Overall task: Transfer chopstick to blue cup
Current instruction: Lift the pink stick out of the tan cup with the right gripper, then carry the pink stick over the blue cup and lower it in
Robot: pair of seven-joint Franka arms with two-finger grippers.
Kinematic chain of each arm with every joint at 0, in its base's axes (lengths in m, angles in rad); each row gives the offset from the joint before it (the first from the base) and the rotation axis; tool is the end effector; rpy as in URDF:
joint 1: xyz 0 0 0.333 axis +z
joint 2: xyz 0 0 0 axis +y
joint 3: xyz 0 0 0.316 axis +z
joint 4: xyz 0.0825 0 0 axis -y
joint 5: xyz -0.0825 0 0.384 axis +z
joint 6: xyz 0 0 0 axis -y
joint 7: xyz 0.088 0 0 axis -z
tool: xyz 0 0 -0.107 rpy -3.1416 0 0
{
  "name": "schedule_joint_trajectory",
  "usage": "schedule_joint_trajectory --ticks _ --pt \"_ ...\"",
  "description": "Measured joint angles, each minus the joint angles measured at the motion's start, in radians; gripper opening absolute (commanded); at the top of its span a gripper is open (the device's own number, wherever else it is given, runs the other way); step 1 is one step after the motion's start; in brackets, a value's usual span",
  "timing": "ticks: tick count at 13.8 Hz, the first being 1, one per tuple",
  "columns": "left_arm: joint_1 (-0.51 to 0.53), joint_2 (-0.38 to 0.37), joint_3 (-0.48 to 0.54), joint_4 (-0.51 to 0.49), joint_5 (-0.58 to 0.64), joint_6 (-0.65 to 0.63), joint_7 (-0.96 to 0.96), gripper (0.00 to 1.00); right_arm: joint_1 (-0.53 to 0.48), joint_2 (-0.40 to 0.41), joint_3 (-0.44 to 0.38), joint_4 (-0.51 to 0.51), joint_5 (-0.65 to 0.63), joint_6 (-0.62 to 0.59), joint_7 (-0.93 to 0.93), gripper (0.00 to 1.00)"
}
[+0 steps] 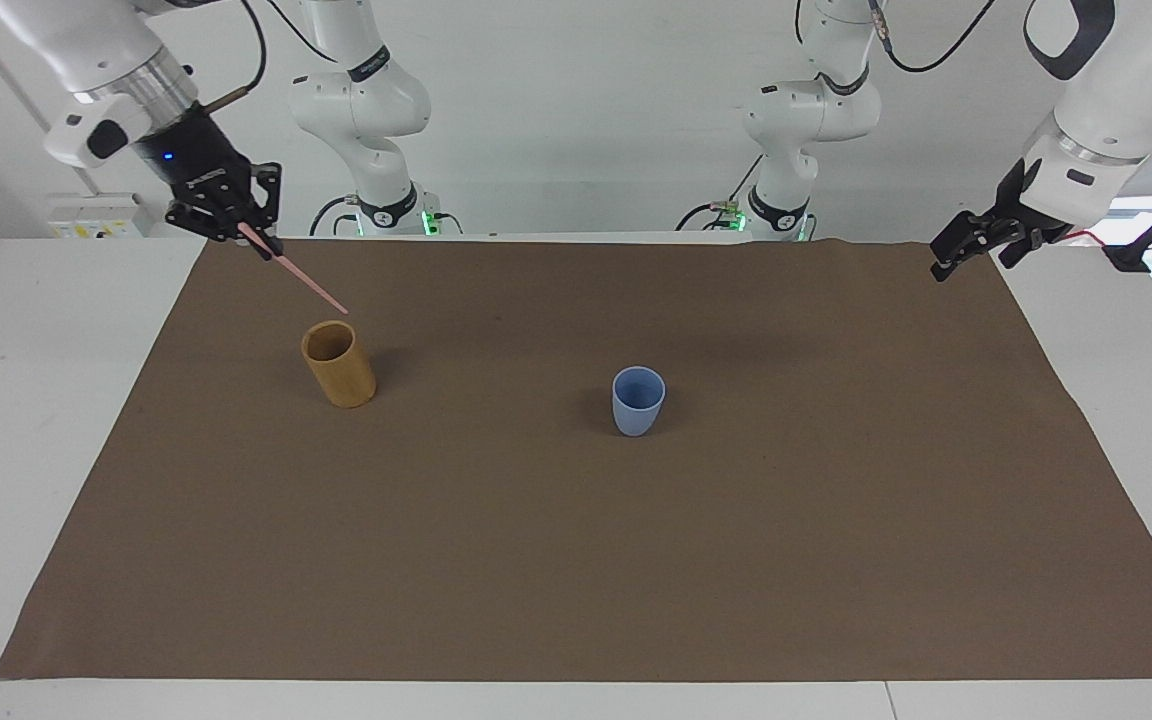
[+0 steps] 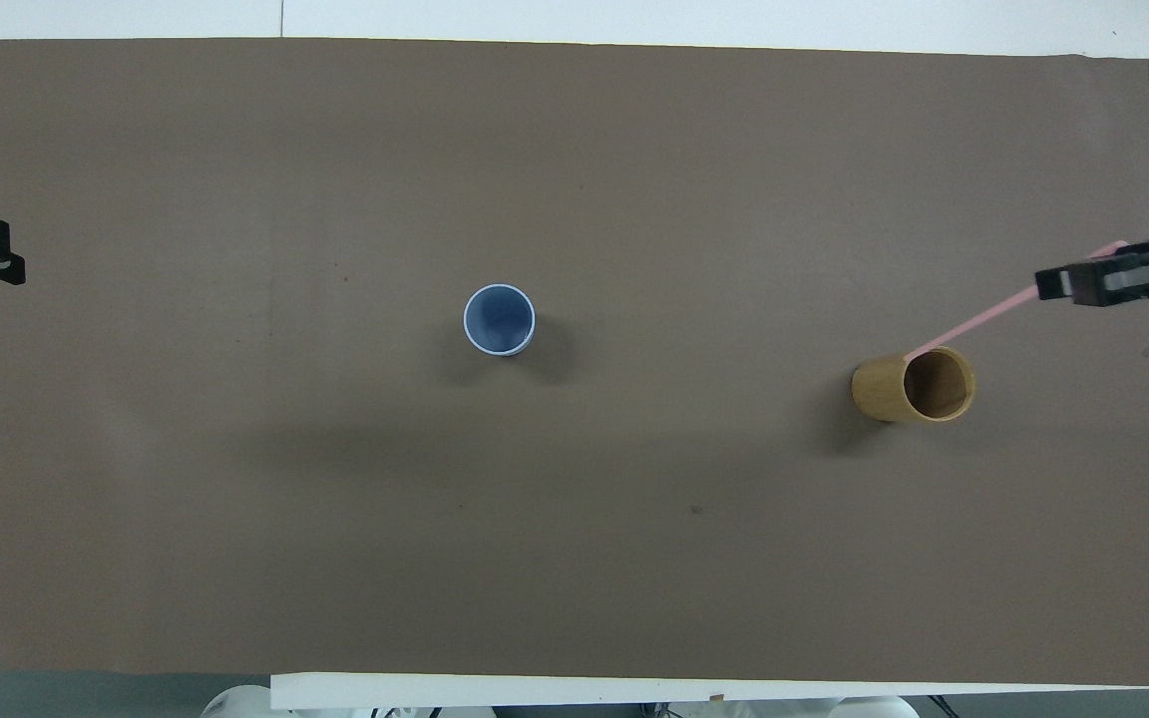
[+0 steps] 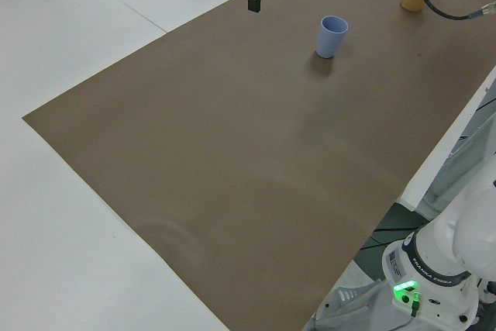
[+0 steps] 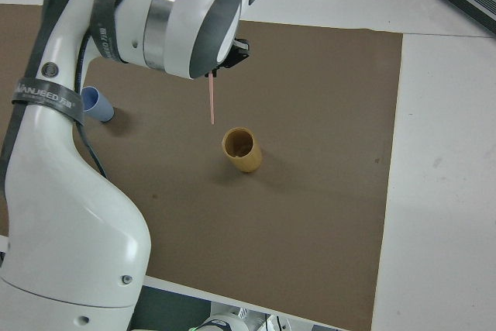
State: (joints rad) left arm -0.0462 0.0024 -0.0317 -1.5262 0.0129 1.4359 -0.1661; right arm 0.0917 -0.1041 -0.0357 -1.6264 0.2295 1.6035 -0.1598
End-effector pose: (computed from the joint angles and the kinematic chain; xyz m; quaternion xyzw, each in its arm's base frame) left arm 0.5396 -0.0406 0.6328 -0.9979 -0.0446 0.0452 0.0120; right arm 0.5230 0.0519 0.6601 -0.9865 -0.1078 -0.0463 0.1141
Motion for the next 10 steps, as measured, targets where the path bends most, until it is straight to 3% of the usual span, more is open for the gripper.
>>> schedule_joint_trajectory --ticks 3,6,10 --pt "0.000 0.000 0.000 0.000 0.000 0.000 0.000 1.00 0.251 0.086 0.012 0.061 -0.028 0.063 0.349 0.00" --pt "0.000 0.000 0.000 0.000 0.000 0.000 0.000 1.00 0.482 0.247 0.016 0.159 -0.088 0.152 0.648 0.00" --pt "0.000 0.000 0.000 0.000 0.000 -0.001 0.000 1.00 0.579 0.374 0.013 0.221 -0.116 0.272 0.759 0.00"
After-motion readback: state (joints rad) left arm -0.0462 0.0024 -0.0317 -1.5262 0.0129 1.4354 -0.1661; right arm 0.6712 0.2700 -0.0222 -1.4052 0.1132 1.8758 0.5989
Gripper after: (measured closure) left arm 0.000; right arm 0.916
